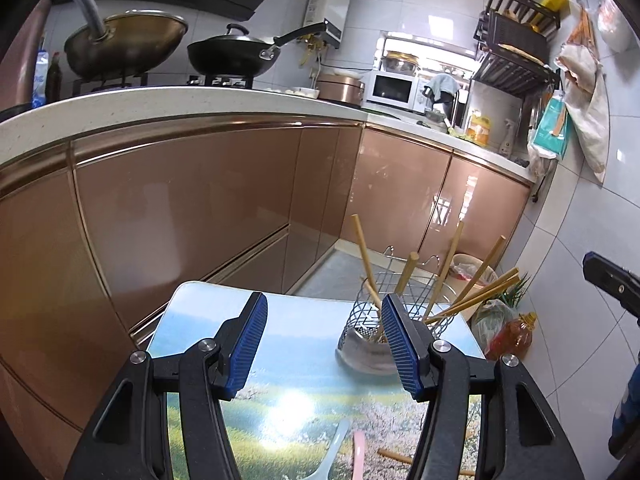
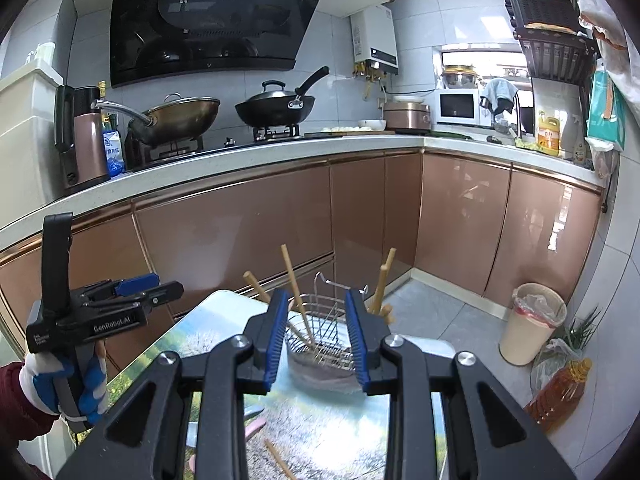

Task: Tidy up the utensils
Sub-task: 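Open the right tool over the basket while the left tool releases its chopstick, then move both open tools back over the table toward the remaining chopstick and spoons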

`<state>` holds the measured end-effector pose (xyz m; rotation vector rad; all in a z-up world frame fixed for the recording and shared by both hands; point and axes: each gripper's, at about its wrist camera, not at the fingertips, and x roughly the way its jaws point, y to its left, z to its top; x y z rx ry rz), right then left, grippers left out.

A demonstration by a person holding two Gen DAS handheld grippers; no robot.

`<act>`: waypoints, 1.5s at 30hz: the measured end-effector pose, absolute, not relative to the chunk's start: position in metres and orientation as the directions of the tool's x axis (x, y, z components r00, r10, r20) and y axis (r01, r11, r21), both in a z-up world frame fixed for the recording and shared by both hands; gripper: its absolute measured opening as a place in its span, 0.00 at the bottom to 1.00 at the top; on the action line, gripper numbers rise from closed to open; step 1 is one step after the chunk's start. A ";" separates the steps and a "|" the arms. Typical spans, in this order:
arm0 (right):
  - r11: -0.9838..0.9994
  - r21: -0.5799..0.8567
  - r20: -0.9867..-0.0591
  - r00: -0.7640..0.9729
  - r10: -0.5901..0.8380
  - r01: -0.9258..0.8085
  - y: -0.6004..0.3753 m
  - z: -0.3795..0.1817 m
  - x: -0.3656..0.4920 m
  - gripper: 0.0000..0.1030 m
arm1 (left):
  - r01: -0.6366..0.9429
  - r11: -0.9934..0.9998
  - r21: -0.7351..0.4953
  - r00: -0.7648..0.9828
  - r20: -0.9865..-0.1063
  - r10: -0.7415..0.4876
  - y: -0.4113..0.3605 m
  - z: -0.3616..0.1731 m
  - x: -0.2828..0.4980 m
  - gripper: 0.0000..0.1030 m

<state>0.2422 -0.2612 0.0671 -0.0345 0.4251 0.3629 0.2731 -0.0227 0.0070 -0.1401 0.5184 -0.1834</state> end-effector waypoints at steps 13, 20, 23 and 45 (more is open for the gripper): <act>0.926 0.085 -0.463 0.809 0.363 -0.367 -0.261 0.031 0.227 0.27 | 0.109 0.977 -0.185 0.831 -0.521 -0.192 -0.007 -0.014 0.264 0.56; 0.925 0.102 -0.488 0.792 0.367 -0.366 -0.264 0.014 0.226 0.27 | 0.116 0.976 -0.186 0.806 -0.556 -0.202 -0.011 -0.028 0.266 0.56; 0.925 0.116 -0.491 0.789 0.371 -0.362 -0.268 0.009 0.227 0.27 | 0.126 0.974 -0.187 0.792 -0.572 -0.213 -0.013 -0.036 0.264 0.56; 0.926 0.170 -0.520 0.768 0.375 -0.337 -0.283 -0.020 0.222 0.27 | 0.258 0.966 0.001 0.788 -0.579 -0.210 -0.047 -0.069 0.241 0.58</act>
